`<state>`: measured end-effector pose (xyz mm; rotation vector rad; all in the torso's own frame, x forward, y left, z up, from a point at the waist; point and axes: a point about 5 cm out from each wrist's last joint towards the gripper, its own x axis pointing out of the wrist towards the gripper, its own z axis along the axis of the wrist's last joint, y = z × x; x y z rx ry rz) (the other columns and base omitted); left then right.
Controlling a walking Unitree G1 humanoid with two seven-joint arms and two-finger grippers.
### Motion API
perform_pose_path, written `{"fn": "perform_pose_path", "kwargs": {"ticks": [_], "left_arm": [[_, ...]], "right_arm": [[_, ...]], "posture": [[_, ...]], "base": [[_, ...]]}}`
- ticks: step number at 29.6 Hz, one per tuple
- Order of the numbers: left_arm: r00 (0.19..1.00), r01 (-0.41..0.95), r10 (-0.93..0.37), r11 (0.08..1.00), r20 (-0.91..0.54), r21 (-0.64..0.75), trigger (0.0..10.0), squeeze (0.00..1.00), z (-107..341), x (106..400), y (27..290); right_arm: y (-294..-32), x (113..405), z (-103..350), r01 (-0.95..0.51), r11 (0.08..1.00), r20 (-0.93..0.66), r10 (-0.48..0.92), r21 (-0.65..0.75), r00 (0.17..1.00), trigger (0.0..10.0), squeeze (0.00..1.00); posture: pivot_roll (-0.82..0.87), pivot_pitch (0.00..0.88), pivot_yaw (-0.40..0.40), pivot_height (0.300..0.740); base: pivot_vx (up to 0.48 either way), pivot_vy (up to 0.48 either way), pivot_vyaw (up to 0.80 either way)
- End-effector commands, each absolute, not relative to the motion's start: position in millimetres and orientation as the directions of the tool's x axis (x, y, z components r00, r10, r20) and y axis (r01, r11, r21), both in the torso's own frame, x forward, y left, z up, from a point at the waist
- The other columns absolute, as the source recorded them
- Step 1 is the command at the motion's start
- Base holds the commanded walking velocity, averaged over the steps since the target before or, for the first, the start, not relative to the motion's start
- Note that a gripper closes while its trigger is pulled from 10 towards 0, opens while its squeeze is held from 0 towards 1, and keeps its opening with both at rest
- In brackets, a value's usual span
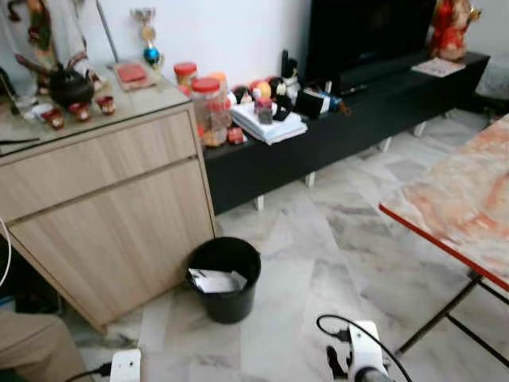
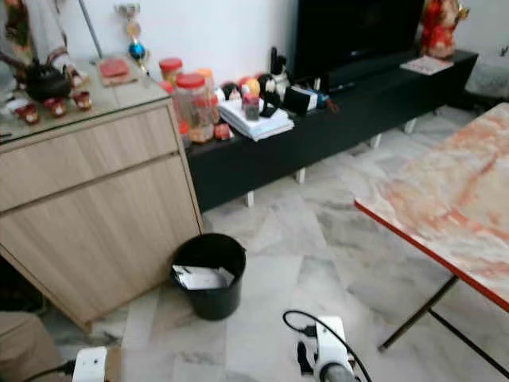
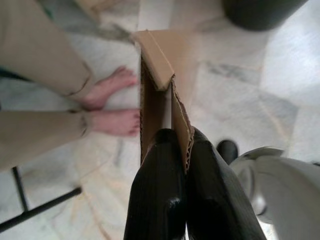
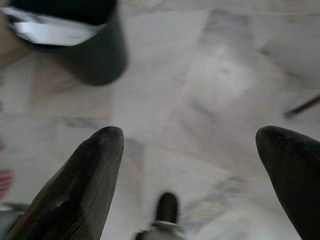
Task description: Picking trash to rubbish bin
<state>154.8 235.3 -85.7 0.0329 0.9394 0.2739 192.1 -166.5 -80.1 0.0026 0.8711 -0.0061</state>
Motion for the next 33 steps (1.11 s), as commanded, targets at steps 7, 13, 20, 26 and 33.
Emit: {"fn": "perform_pose_path", "kwargs": {"ticks": [7, 13, 20, 26, 33], "left_arm": [[0.567, -0.202, 0.248, 0.966, -0.785, 0.160, 10.0, 0.00, -83.3, 158.7, 238.6], [0.568, -0.199, 0.250, 0.966, -0.784, 0.163, 10.0, 0.00, -83.0, 158.5, 239.9], [0.566, -0.194, 0.249, 0.967, -0.786, 0.166, 10.0, 0.00, -83.4, 157.2, 240.5], [0.566, -0.192, 0.248, 0.967, -0.787, 0.167, 10.0, 0.00, -83.6, 156.6, 240.4], [0.568, -0.188, 0.246, 0.968, -0.786, 0.167, 10.0, 0.00, -83.7, 156.4, 240.1]], "right_arm": [[-166.9, 196.7, -77.7, 0.021, 1.000, -0.757, -0.003, 0.014, 0.653, 10.0, 0.00], [-165.7, 196.0, -78.0, 0.010, 1.000, -0.757, 0.000, 0.008, 0.654, 10.0, 0.00], [-163.6, 193.4, -79.7, -0.030, 0.999, -0.766, 0.011, -0.010, 0.642, 10.0, 0.00], [-164.9, 191.9, -80.3, -0.017, 1.000, -0.766, 0.004, -0.009, 0.643, 10.0, 0.00], [-163.3, 191.6, -80.6, -0.043, 0.999, -0.769, 0.017, -0.014, 0.639, 10.0, 0.00]], "posture": [[0.06, 0.000, 0.057, 0.740], [0.06, 0.000, 0.060, 0.740], [0.06, 0.000, 0.063, 0.740], [0.06, 0.000, 0.062, 0.740], [0.06, 0.000, 0.061, 0.740]], "base": [[0.332, 0.000, -0.46], [0.331, 0.000, 0.00], [0.330, 0.000, 0.00], [0.331, 0.000, 0.67], [0.329, 0.000, 0.00]]}}
